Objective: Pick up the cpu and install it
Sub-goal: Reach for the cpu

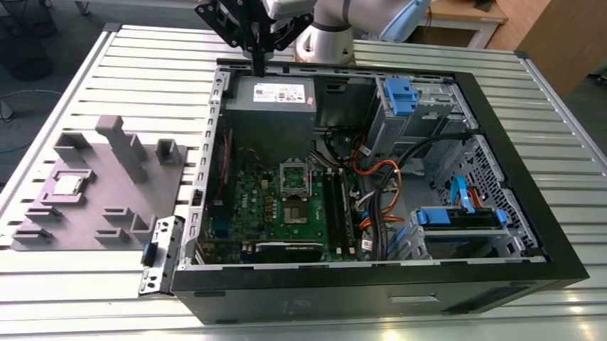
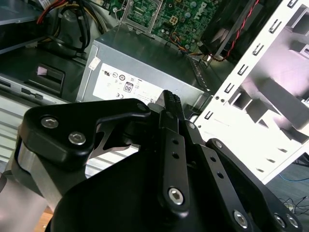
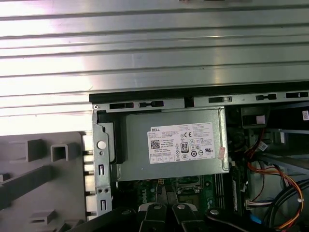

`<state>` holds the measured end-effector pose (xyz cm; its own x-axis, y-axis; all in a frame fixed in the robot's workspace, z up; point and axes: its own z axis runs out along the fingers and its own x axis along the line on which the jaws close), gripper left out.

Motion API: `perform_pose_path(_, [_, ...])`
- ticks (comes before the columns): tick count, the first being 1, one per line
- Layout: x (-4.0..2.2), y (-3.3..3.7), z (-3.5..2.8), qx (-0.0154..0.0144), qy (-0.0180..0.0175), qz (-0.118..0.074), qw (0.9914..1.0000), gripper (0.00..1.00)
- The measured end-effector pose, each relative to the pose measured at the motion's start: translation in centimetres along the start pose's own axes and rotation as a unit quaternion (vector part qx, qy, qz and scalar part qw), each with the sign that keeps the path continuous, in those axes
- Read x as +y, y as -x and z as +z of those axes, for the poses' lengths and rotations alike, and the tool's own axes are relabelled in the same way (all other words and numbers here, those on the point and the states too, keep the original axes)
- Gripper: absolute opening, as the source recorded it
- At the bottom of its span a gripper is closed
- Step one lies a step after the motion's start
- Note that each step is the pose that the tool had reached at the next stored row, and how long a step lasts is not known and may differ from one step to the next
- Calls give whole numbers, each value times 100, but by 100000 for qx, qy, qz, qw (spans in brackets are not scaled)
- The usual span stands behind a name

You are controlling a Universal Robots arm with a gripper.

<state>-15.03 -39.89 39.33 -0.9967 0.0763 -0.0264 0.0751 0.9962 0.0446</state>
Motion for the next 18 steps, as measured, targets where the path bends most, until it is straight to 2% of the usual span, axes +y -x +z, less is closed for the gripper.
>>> perform_pose_path(8, [-1,-14,-1,-4,-4,-6,100000,11])
perform_pose_path(10, [-4,-48,-2,0,-4,-5,100000,11])
perform_pose_path(18, [-4,-53,-2,4,-5,-3,100000,11])
